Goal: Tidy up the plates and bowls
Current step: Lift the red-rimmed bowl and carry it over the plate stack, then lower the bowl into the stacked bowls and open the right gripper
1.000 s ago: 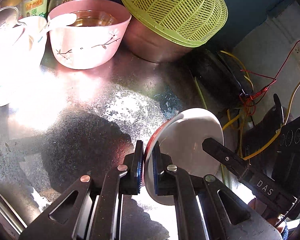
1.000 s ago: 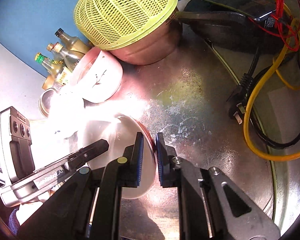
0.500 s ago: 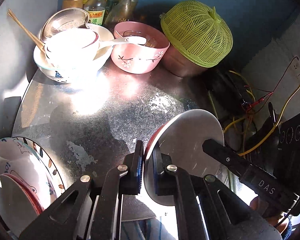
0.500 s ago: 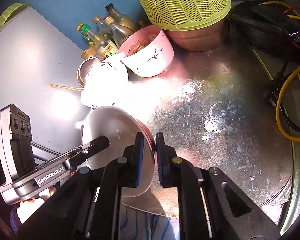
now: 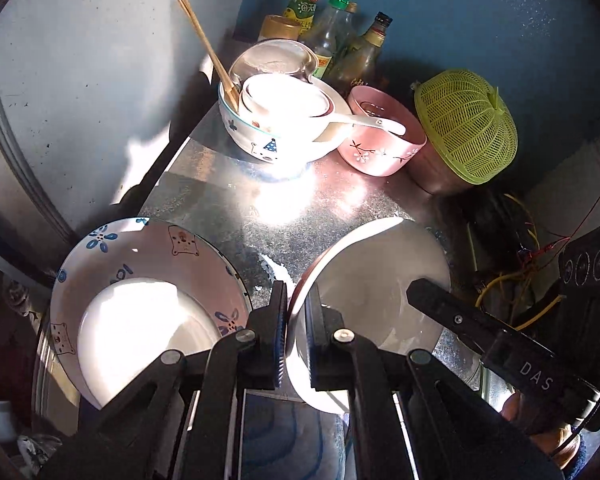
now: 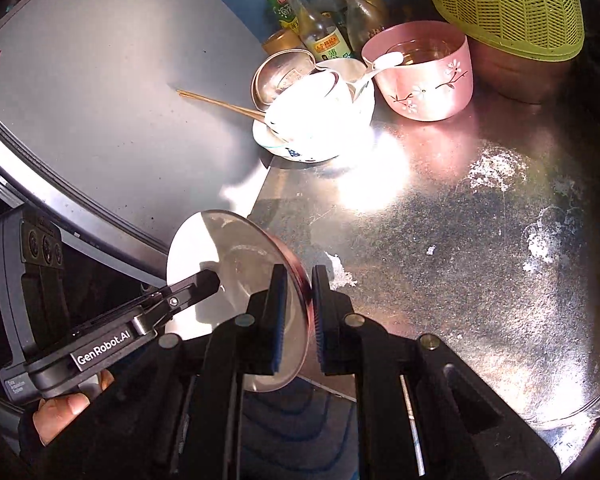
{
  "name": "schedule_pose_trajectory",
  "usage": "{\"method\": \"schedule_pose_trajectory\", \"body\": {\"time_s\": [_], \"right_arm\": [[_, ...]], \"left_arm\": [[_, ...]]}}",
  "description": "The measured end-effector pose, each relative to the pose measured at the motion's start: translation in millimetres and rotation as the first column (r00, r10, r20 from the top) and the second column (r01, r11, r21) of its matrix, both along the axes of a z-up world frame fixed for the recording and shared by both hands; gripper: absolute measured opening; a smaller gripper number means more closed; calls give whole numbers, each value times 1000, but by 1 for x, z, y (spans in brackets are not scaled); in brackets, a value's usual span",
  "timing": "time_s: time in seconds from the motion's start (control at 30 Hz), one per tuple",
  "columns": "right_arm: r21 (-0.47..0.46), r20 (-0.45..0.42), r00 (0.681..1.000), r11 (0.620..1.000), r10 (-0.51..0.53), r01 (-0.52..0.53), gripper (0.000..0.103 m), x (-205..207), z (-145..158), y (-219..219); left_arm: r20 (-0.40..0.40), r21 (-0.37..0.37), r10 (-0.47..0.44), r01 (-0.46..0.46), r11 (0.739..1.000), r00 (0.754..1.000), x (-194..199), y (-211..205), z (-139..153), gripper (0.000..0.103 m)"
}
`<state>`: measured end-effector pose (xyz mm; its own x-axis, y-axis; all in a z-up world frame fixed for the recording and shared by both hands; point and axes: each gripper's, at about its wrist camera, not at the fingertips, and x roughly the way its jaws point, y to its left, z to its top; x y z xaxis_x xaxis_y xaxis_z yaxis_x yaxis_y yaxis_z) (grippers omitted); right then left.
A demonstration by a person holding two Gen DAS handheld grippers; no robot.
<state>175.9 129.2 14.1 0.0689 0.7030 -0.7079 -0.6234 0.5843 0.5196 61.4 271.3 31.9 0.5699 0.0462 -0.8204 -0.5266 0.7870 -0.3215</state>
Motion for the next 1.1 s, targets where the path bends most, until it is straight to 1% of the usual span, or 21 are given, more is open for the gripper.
{"method": "schedule_pose_trajectory", "body": {"time_s": [0.1,0.3,0.53,0.8,0.97,1.1], "right_arm": [[1,5,999,999,44,-44,13,-11,3,15],[2,0,992,992,123,-123,13,-29,1,48],[-20,-19,980,980,198,-198,13,-47,-12,81],[-73,-39,969,967,242,-245,13,-58,-36,107],[-103,-36,966,961,255,-258,13,-63,-46,114],[-127,-26,964,956,264,-265,13,-67,-50,119]], "left_arm": [[2,8,40,-40,999,999,-14,11,3,6],[-4,14,120,-120,993,993,-44,35,4,6],[-29,10,192,-192,981,981,-73,60,-6,6],[-81,-1,212,-213,977,974,-86,76,-28,6],[-98,-12,211,-213,977,972,-89,81,-39,6],[-109,0,211,-212,977,971,-89,83,-42,8]]}}
